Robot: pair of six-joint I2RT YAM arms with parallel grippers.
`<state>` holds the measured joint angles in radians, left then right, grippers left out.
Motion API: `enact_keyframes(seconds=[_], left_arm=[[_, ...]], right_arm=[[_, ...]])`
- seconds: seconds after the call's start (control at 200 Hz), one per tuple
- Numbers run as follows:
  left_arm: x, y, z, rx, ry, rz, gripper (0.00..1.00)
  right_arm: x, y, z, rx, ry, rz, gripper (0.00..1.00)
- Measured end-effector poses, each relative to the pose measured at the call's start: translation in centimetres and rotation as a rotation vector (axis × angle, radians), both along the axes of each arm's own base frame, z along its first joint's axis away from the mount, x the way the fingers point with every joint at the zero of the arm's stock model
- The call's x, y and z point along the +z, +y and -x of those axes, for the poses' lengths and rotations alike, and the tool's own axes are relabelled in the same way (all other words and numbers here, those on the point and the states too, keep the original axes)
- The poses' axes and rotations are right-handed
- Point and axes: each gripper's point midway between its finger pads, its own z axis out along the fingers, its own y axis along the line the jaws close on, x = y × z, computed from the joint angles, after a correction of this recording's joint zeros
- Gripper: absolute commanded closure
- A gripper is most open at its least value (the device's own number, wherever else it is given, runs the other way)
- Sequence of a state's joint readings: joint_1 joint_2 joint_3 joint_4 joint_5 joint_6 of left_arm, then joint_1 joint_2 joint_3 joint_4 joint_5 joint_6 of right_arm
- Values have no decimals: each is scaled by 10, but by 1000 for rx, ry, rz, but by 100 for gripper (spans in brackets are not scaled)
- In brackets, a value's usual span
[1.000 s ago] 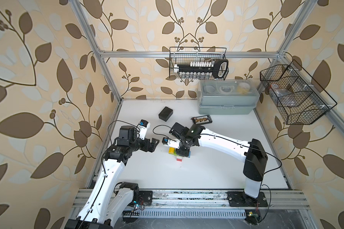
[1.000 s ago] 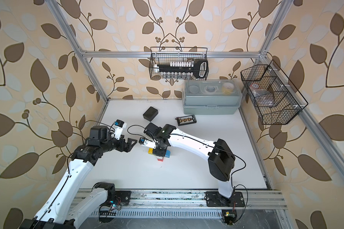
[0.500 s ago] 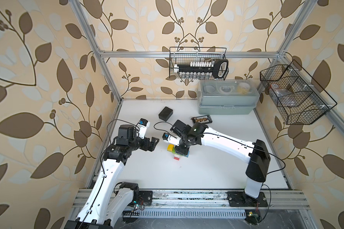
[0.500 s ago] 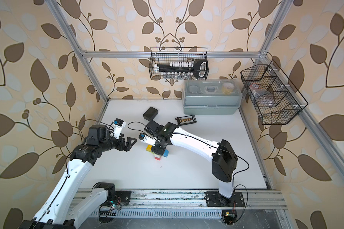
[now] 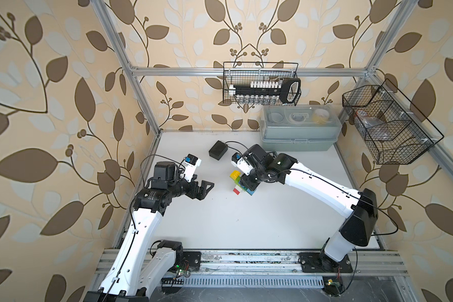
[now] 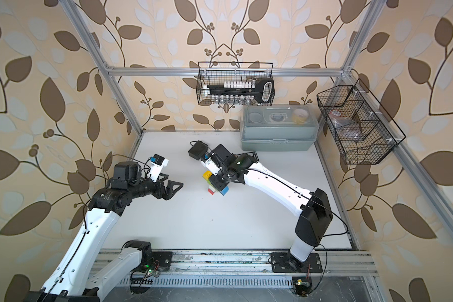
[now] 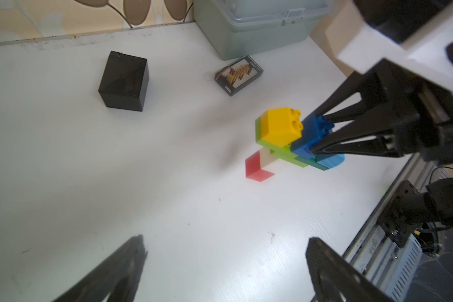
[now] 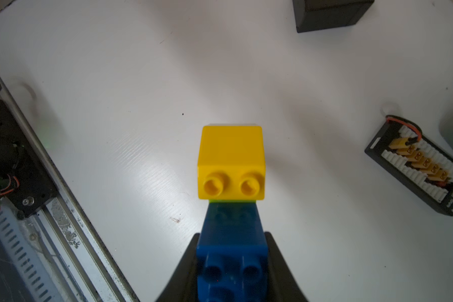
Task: Assemble a fork with lego
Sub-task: Adjust the lego brick at the center of the board.
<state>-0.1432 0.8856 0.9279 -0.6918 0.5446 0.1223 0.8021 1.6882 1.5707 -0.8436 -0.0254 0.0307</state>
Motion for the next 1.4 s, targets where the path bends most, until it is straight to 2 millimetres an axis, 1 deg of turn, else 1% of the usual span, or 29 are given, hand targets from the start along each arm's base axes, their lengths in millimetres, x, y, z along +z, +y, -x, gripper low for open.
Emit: enact_keyframes(seconds=[0.095,0.21,0.34,0.525,0.77,1.02,1.185,1.4], left_arm=[[6,-11,5,-64,21,51,1],[13,-23,11,-132,43,111,1],[13,-32,18,-184,68,141,1],[5,-43,24,-234,113,139,1],[-9,-49,20,-233,155,110,1],[-13,-52,17,-228,173,102,1],[-16,-53,16,-225,180,94,1],[-21,-52,13,-213,191,80,1]], right_arm=[[-6,-12,-8,-76,46,-19,100],[-16,-22,-11,-142,106,-39,100],[-28,-31,-12,-213,179,-67,100],[-49,-46,-12,-300,264,-85,100],[-57,-46,-11,-331,301,-115,100],[-63,-52,-11,-358,322,-114,100],[-69,-52,-11,-364,333,-105,100],[-70,-53,-11,-370,340,-107,92]])
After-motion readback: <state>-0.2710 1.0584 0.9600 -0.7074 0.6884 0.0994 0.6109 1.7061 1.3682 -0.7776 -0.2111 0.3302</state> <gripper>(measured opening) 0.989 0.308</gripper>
